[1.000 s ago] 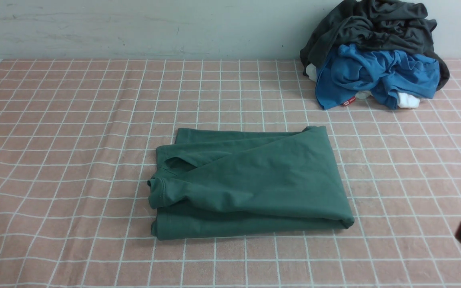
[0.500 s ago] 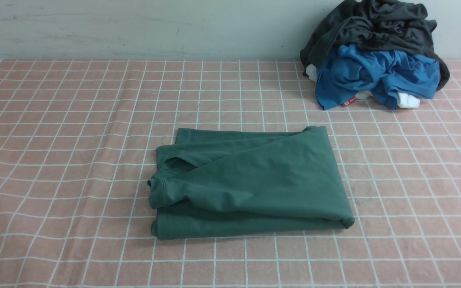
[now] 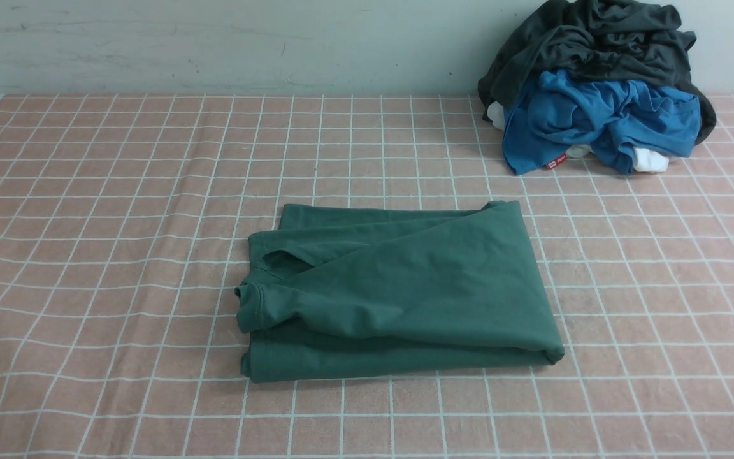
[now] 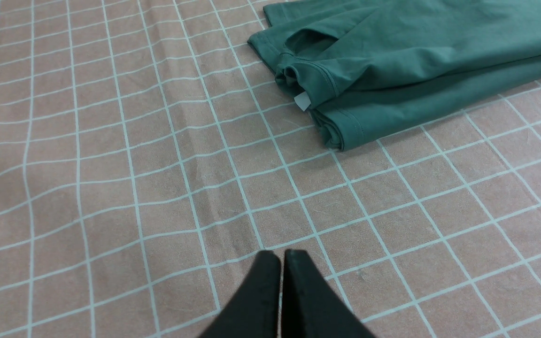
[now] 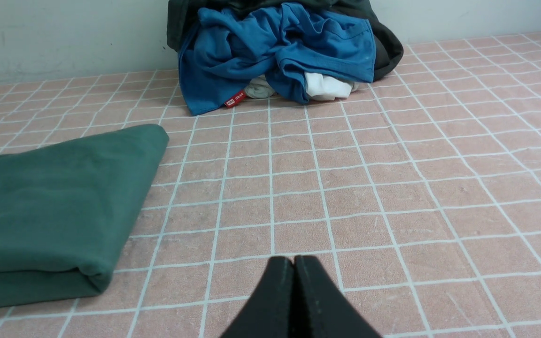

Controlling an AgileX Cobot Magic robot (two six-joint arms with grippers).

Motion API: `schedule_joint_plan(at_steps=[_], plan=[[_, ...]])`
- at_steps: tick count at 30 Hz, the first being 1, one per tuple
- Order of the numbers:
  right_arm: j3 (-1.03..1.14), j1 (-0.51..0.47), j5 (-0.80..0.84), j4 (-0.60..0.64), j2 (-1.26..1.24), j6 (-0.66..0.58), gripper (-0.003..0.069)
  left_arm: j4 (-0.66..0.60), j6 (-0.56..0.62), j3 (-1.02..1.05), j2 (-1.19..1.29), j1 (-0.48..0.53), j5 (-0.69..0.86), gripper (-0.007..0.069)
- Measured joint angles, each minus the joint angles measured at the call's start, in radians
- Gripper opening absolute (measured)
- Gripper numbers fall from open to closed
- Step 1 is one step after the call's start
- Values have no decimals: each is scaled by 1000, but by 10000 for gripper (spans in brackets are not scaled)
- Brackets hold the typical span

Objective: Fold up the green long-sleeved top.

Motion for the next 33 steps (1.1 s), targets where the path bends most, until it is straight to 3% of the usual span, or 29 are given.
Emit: schedule_joint_plan(at_steps=[26, 30, 33], plan=[[0, 0, 1, 0, 0, 10, -14, -1, 0, 14, 0, 7, -27, -3], [0, 0, 1, 0, 0, 10, -14, -36, 10, 72, 0, 82, -234, -3], [0, 0, 1, 0, 0, 10, -14, -49, 37, 180, -1, 199, -515, -3]])
